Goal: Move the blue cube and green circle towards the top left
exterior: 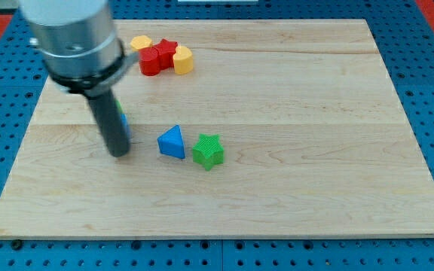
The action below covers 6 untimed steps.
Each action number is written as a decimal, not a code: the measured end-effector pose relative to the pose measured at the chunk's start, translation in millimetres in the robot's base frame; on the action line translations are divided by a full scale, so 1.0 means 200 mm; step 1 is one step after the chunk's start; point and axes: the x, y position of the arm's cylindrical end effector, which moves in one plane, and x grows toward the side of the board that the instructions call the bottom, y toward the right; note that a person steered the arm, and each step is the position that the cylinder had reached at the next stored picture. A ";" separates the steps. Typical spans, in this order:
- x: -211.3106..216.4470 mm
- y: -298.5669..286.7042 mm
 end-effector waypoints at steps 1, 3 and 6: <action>-0.03 -0.01; -0.18 0.02; -0.55 -0.16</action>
